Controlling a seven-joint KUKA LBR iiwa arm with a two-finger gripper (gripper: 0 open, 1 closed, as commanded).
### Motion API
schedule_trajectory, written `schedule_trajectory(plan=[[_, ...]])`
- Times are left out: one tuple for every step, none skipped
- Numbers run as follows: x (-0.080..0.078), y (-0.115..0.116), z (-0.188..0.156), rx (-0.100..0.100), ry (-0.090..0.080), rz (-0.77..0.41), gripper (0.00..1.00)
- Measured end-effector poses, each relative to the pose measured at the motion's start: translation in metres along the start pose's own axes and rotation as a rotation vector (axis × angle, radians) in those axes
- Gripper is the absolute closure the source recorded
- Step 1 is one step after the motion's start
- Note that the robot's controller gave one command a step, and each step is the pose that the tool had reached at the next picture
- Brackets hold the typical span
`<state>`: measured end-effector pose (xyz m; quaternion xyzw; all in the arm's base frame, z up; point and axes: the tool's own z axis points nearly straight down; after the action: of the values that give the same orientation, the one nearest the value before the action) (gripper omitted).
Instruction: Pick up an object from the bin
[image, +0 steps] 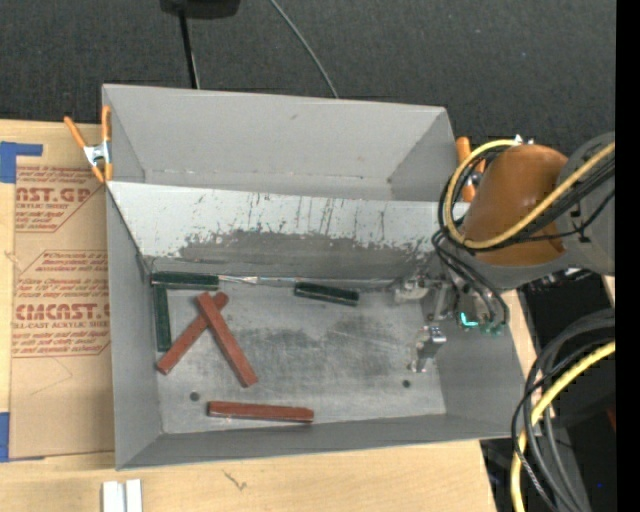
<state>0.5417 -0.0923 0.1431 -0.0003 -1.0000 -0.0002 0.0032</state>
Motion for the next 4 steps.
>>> schedule_trajectory(plan=[[-0.002, 0.0, -0.004, 0.001, -0.007, -0.001, 0.0], [-0.04, 0.007, 0.047, 0.003, -0.017, -0.034, 0.0], [-0.04, 0.059, 0.06, 0.002, -0.009, -0.054, 0.0], [-0.04, 0.11, 0.056, -0.003, -0.009, -0.058, 0.0]])
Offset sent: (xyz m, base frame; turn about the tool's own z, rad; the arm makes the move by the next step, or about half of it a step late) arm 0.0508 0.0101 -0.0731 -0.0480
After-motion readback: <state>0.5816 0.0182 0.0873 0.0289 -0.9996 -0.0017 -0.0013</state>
